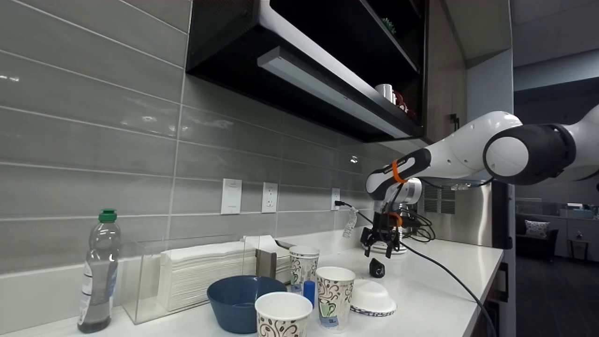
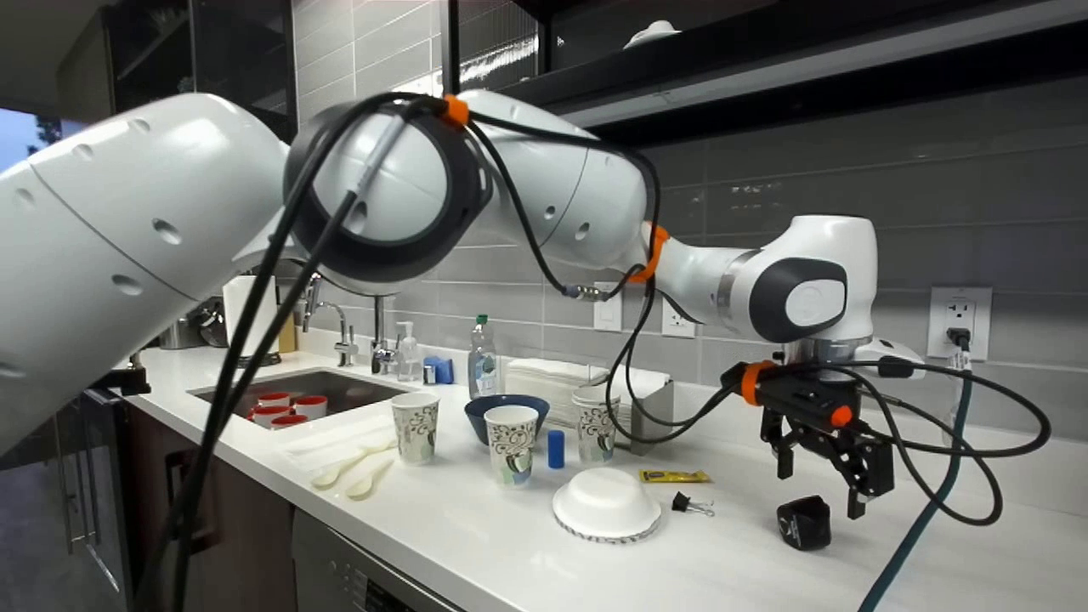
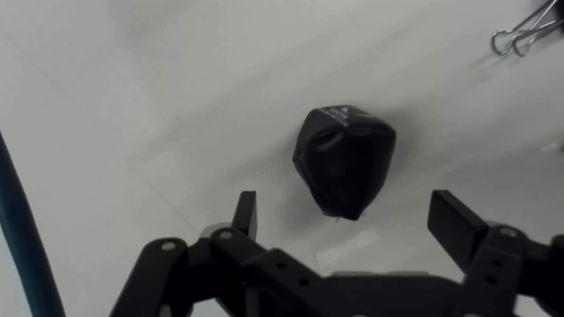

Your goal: Pick the black round object and place it in the blue bowl

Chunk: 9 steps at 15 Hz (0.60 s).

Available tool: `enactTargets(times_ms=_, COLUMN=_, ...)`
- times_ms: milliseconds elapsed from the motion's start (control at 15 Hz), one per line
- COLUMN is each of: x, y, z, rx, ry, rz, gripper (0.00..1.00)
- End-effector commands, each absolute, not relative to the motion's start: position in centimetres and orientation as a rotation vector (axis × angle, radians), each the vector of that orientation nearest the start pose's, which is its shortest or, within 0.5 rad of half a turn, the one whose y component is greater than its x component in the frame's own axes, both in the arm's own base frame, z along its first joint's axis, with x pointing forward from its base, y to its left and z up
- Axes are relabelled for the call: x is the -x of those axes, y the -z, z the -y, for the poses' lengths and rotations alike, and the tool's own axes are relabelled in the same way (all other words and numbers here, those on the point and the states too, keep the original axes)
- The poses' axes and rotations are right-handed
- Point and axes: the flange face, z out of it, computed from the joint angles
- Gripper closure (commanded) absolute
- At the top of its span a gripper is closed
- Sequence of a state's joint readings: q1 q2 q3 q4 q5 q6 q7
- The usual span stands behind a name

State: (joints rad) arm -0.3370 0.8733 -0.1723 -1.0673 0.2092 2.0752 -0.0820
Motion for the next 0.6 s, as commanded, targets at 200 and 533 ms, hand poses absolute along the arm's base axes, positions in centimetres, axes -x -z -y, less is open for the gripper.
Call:
enactTargets(times_ms=200, x=-72.0, y=-31.0, z=34.0, rx=3.029, ry=0.221, rz=-0.714, gripper=0.04)
enactTargets(times_ms=533, x=-71.2, y=-30.1, z=33.1, rx=3.001, ry=0.073, rz=-0.7, gripper=0.34)
